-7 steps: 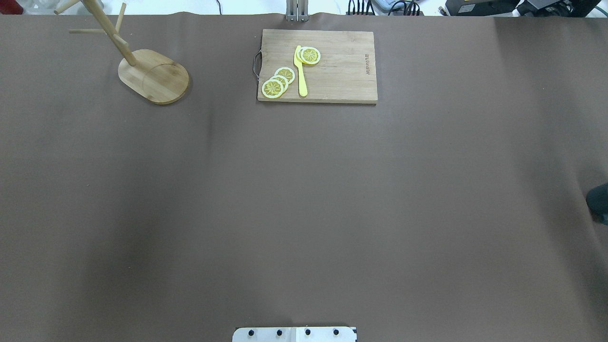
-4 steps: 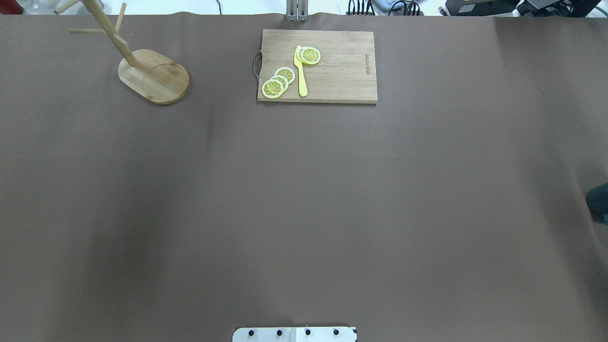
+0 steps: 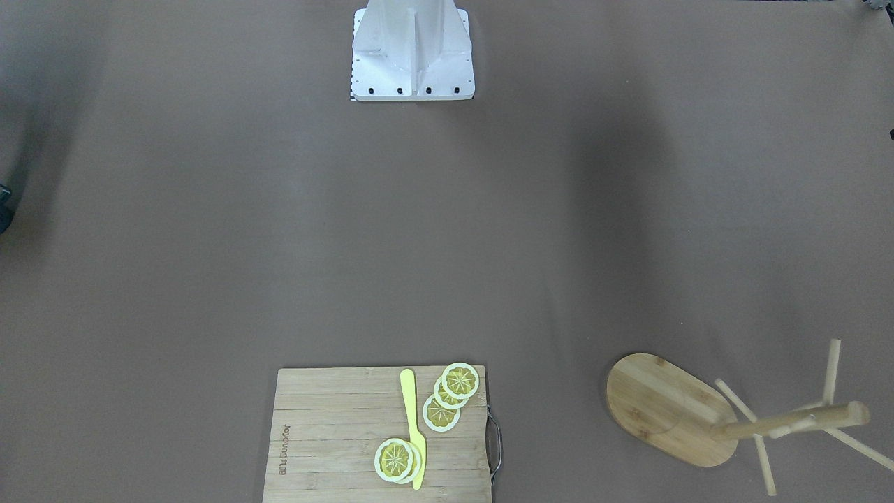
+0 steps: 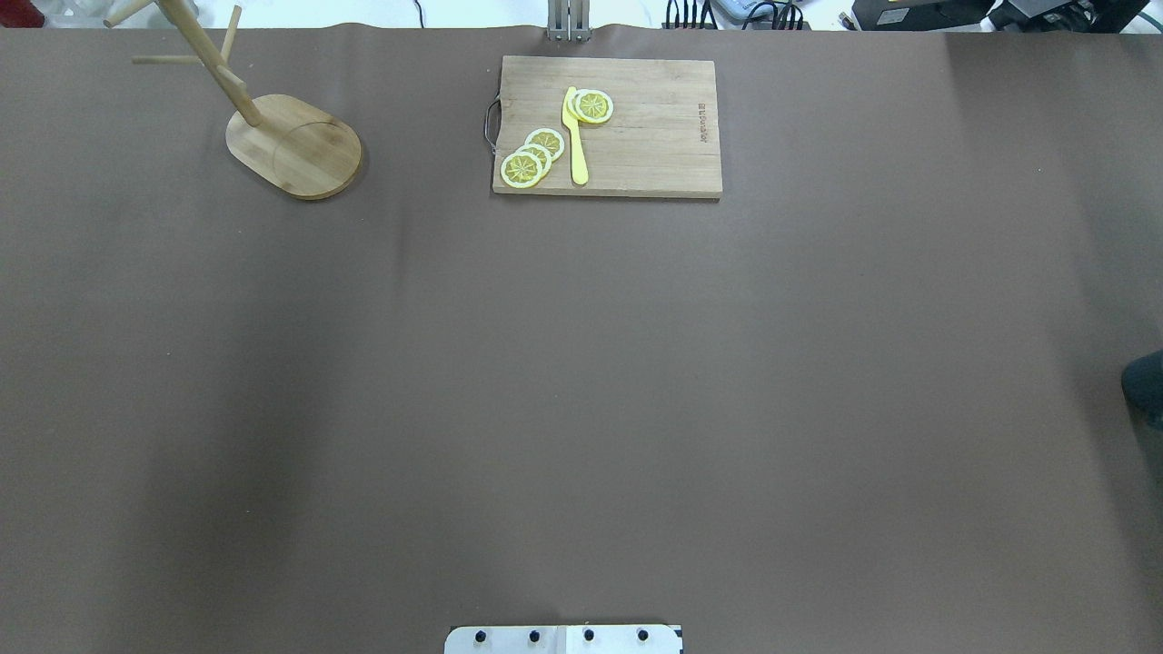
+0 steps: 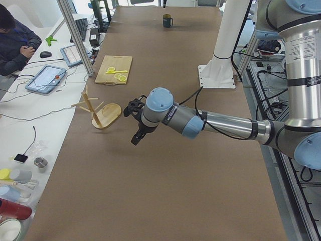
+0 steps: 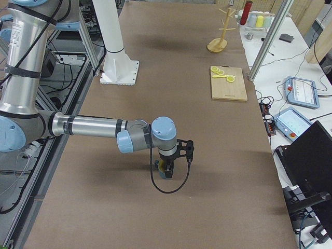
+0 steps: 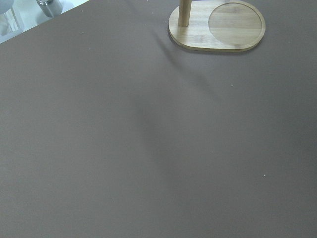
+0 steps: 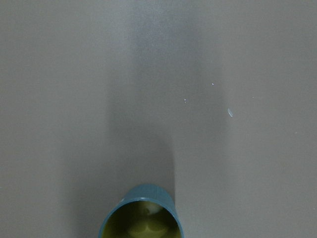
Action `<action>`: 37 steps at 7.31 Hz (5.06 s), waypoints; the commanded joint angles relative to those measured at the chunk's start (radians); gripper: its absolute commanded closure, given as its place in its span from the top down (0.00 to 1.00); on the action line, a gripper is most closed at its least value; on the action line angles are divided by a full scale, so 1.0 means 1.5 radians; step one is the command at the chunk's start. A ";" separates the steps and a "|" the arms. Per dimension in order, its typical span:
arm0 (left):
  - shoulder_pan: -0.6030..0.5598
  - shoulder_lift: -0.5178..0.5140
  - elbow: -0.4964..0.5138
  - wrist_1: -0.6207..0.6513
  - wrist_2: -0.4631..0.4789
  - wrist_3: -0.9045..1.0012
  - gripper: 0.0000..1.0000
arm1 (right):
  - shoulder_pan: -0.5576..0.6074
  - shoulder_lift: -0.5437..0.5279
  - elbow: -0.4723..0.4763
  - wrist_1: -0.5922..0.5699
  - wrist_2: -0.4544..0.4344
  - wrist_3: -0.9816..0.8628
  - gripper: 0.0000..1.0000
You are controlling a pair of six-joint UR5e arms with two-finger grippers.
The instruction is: Hang cup on storage rack
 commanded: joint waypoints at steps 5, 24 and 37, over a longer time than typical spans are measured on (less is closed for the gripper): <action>0.000 0.003 -0.002 -0.006 -0.001 -0.018 0.99 | -0.078 -0.038 -0.109 0.258 -0.005 0.142 0.72; 0.001 0.001 -0.002 -0.006 -0.002 -0.049 0.99 | -0.455 0.488 0.143 -0.439 -0.263 1.146 0.00; 0.001 0.006 0.006 -0.007 -0.001 -0.049 0.99 | -0.636 0.955 -0.382 -0.395 -0.304 1.689 0.11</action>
